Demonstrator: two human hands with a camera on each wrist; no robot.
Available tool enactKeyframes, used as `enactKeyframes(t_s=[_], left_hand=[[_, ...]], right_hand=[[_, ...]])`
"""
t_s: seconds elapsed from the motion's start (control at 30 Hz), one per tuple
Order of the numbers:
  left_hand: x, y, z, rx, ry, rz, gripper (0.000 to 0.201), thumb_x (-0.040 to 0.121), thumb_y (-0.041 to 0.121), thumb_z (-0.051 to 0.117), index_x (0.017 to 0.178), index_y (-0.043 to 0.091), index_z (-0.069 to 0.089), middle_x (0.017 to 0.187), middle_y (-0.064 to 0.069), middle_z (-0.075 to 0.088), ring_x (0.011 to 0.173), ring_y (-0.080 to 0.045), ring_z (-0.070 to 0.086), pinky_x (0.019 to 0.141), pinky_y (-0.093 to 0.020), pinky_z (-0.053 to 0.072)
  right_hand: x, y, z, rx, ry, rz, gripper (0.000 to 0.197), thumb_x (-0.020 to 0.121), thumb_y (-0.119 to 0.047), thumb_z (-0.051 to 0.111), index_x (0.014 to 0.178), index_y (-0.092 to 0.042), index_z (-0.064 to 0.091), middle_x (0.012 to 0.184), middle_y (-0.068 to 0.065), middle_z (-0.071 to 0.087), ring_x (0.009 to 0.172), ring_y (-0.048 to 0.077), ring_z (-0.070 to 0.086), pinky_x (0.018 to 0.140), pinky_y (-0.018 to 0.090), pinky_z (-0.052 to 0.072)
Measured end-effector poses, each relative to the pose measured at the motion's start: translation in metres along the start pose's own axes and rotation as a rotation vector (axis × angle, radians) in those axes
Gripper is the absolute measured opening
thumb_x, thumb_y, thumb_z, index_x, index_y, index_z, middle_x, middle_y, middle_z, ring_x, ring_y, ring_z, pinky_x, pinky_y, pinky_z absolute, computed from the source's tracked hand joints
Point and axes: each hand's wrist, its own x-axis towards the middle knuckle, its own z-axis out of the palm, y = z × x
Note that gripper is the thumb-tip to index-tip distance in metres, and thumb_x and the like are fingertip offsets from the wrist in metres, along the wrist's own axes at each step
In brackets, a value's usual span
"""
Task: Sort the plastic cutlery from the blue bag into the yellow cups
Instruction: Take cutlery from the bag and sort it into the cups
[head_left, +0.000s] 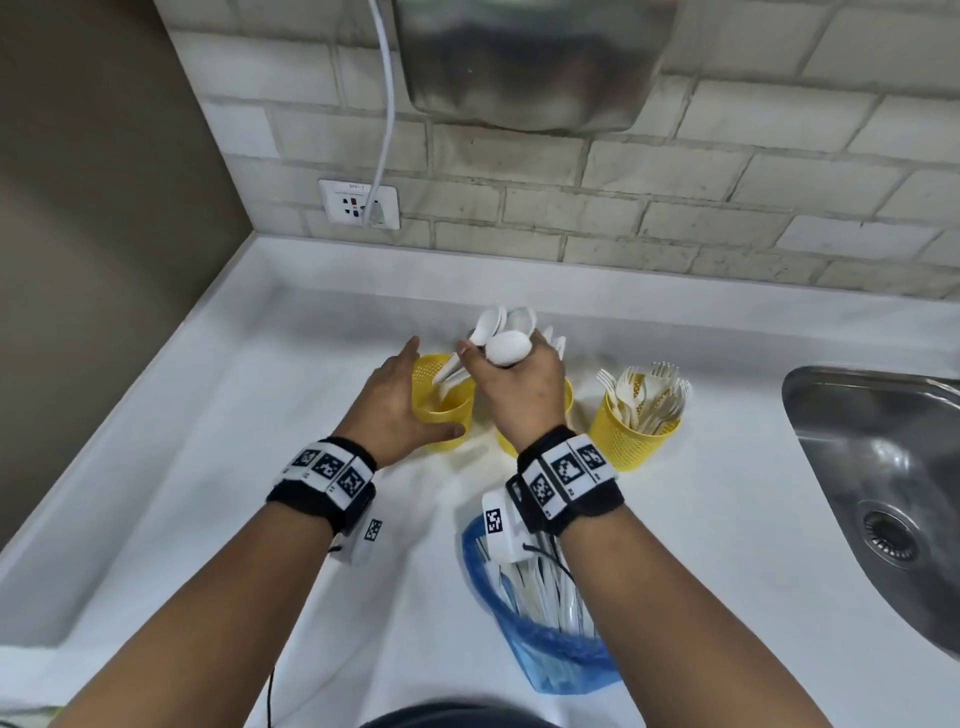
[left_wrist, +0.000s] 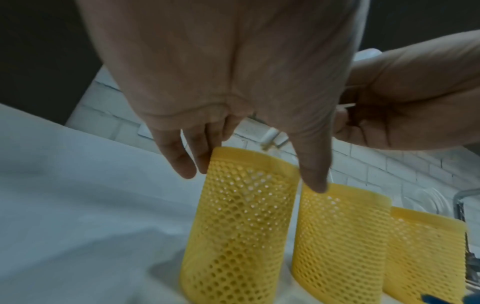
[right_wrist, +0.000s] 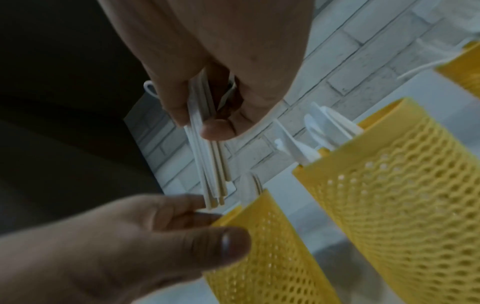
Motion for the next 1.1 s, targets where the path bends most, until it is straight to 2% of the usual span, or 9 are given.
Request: enactKeyframes(t_s=[0.2, 0.33, 0.43, 0.5, 0.63, 0.73, 0.87, 0.97, 1.1], left_hand=[[0.004, -0.004, 0.023, 0.008, 0.104, 0.005, 0.095, 0.054, 0.067, 0.072, 0.131, 0.014, 0.053, 0.117, -0.007, 0.060, 0.112, -0.026, 0.053, 0.092, -0.040, 0.050], [0.001, -0.002, 0.029, 0.011, 0.130, 0.037, 0.062, 0.060, 0.051, 0.066, 0.111, 0.017, 0.061, 0.107, -0.008, 0.058, 0.098, -0.023, 0.052, 0.078, -0.029, 0.041], [0.000, -0.001, 0.027, -0.002, 0.142, 0.036, 0.051, 0.065, 0.032, 0.076, 0.110, 0.012, 0.062, 0.105, -0.011, 0.057, 0.097, -0.026, 0.053, 0.077, -0.028, 0.039], [0.001, -0.001, 0.026, -0.004, 0.141, 0.016, 0.052, 0.064, 0.027, 0.080, 0.109, 0.008, 0.061, 0.103, -0.011, 0.055, 0.095, -0.028, 0.054, 0.077, -0.029, 0.039], [0.002, -0.004, 0.029, -0.002, 0.163, 0.005, 0.080, 0.050, 0.062, 0.065, 0.111, 0.010, 0.063, 0.102, -0.006, 0.057, 0.095, -0.022, 0.053, 0.078, -0.028, 0.043], [0.002, -0.005, 0.031, 0.000, 0.168, -0.015, 0.086, 0.049, 0.071, 0.067, 0.115, 0.017, 0.063, 0.106, -0.001, 0.060, 0.100, -0.017, 0.050, 0.081, -0.029, 0.045], [0.001, -0.003, 0.032, -0.003, 0.197, -0.020, 0.080, 0.054, 0.071, 0.077, 0.117, 0.025, 0.061, 0.108, 0.003, 0.058, 0.103, -0.013, 0.050, 0.087, -0.031, 0.048], [-0.001, -0.002, 0.031, -0.012, 0.206, -0.010, 0.076, 0.056, 0.064, 0.081, 0.118, 0.026, 0.060, 0.110, 0.001, 0.057, 0.106, -0.015, 0.050, 0.090, -0.032, 0.047], [-0.003, 0.001, 0.031, -0.022, 0.218, -0.007, 0.078, 0.059, 0.055, 0.088, 0.125, 0.023, 0.060, 0.116, -0.002, 0.055, 0.110, -0.019, 0.052, 0.096, -0.035, 0.047]], right_hand=[[-0.007, 0.013, 0.027, -0.265, -0.066, -0.079, 0.035, 0.080, -0.027, 0.084, 0.085, -0.013, 0.053, 0.072, -0.008, 0.052, 0.071, 0.017, 0.055, 0.056, 0.014, 0.035], [-0.008, 0.015, 0.032, -0.349, -0.176, -0.065, 0.029, 0.083, -0.025, 0.080, 0.086, -0.012, 0.054, 0.077, -0.003, 0.054, 0.075, 0.018, 0.055, 0.064, 0.022, 0.035], [-0.006, 0.015, 0.032, -0.427, -0.264, -0.076, 0.022, 0.085, -0.023, 0.077, 0.089, -0.006, 0.064, 0.092, 0.014, 0.062, 0.084, 0.027, 0.061, 0.069, 0.024, 0.035], [-0.005, 0.016, 0.031, -0.447, -0.301, -0.098, 0.033, 0.084, -0.024, 0.078, 0.109, -0.004, 0.068, 0.107, 0.015, 0.061, 0.097, 0.029, 0.063, 0.076, 0.021, 0.037], [-0.007, 0.011, 0.016, -0.377, -0.293, -0.186, 0.069, 0.080, -0.024, 0.082, 0.142, -0.011, 0.054, 0.129, 0.008, 0.049, 0.102, 0.017, 0.059, 0.094, 0.018, 0.043], [-0.012, 0.014, 0.000, -0.336, -0.199, -0.268, 0.070, 0.077, -0.029, 0.084, 0.140, -0.019, 0.054, 0.125, 0.000, 0.041, 0.095, 0.018, 0.060, 0.090, 0.024, 0.051], [-0.021, 0.020, -0.027, -0.321, -0.043, -0.285, 0.043, 0.083, -0.026, 0.076, 0.123, -0.020, 0.061, 0.120, -0.005, 0.038, 0.087, 0.012, 0.056, 0.083, 0.024, 0.051], [-0.021, 0.034, -0.044, -0.419, 0.007, -0.270, 0.028, 0.083, -0.025, 0.065, 0.110, -0.017, 0.066, 0.116, 0.002, 0.047, 0.102, 0.023, 0.056, 0.090, 0.039, 0.052], [-0.018, 0.056, -0.065, -0.664, -0.056, -0.221, 0.021, 0.082, -0.020, 0.061, 0.099, -0.014, 0.073, 0.104, 0.007, 0.059, 0.102, 0.034, 0.048, 0.087, 0.044, 0.048]])
